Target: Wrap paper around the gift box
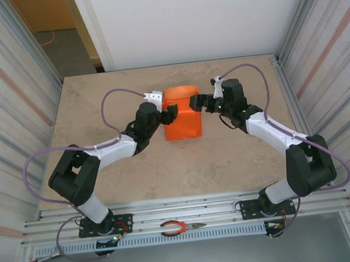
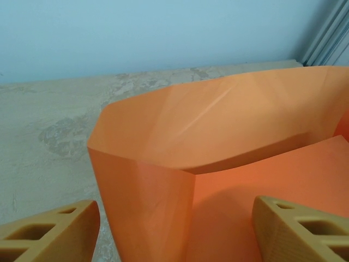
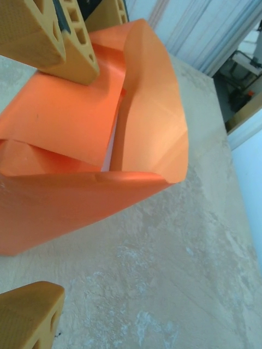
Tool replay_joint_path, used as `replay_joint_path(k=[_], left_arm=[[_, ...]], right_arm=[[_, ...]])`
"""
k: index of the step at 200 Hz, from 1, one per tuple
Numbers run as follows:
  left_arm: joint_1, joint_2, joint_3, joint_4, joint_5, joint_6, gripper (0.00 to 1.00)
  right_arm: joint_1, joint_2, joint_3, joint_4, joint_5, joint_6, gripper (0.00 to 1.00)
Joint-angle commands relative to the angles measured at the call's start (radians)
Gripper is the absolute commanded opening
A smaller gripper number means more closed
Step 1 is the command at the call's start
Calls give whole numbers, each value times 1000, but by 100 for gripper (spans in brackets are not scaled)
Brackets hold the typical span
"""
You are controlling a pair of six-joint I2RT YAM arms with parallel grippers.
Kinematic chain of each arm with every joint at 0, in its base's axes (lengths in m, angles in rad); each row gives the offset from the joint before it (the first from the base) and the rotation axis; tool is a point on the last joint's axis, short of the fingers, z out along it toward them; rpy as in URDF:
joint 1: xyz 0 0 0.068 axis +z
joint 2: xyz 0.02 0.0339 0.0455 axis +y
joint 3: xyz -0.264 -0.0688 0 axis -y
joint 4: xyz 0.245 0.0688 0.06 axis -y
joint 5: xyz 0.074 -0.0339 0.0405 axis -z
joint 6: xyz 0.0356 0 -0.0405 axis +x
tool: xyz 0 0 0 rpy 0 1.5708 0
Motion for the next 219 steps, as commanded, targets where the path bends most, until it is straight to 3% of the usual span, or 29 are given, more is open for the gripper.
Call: replay_joint_path(k=[1, 25, 59, 82, 118, 148, 219], left_arm=[[11, -12, -26, -32, 6, 10, 71], [8, -29, -36, -32, 2, 4, 69], [-2, -52, -38, -31, -34, 23, 68], [-12, -50, -17, -37, -43, 56, 70], [-26, -12, 9, -50, -52, 87, 69], [-37, 20, 2, -52, -108, 85, 62], [-58, 25, -20, -37, -108, 93, 57]], right_arm=[[11, 59, 39, 24, -35, -41, 98], [28, 101, 34, 33, -10, -51, 100], [16, 89, 2, 30, -8, -19, 82], [-2, 41, -47, 78, -47, 21, 78], [-8, -26, -61, 72, -95, 40, 78], [-19, -76, -37, 24, -76, 39, 80], [-13, 6, 103, -162, -3, -43, 76]])
